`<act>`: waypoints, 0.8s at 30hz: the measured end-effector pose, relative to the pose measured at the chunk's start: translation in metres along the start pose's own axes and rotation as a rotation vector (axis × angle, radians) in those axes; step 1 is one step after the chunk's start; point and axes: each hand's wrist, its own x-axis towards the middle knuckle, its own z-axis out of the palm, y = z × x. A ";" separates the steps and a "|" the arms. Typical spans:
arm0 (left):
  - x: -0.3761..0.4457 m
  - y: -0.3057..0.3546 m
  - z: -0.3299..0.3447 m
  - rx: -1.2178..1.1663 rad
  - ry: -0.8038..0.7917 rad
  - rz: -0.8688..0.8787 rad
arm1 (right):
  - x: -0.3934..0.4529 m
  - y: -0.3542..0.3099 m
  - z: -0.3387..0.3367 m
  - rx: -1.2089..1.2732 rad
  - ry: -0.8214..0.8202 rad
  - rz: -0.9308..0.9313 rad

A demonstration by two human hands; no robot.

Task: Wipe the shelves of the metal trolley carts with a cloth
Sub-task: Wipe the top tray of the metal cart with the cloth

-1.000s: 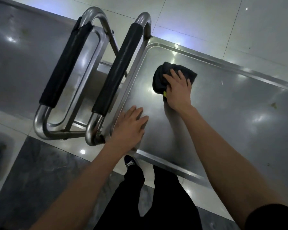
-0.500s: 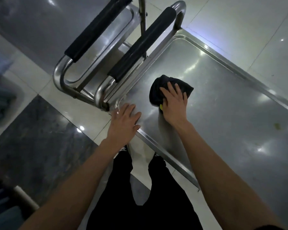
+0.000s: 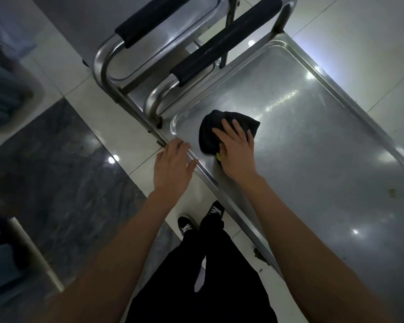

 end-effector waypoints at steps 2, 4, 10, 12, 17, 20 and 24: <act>-0.002 -0.002 -0.001 -0.104 0.029 -0.032 | -0.004 -0.008 0.005 0.005 -0.015 -0.056; -0.006 -0.005 -0.001 -0.205 0.052 -0.061 | -0.006 -0.017 0.011 -0.002 -0.039 -0.128; -0.016 -0.008 0.003 -0.281 0.047 -0.122 | 0.000 -0.033 0.015 -0.004 -0.084 -0.203; -0.017 -0.009 0.004 -0.269 0.021 -0.124 | 0.006 -0.034 0.012 -0.010 -0.111 -0.240; -0.017 -0.012 0.004 -0.228 -0.013 -0.092 | 0.027 -0.040 0.005 -0.035 -0.149 -0.304; -0.016 -0.011 0.002 -0.182 -0.029 -0.112 | 0.037 -0.044 0.005 -0.052 -0.176 -0.326; -0.015 -0.009 0.005 -0.098 -0.020 -0.119 | 0.045 -0.048 0.007 -0.090 -0.188 -0.345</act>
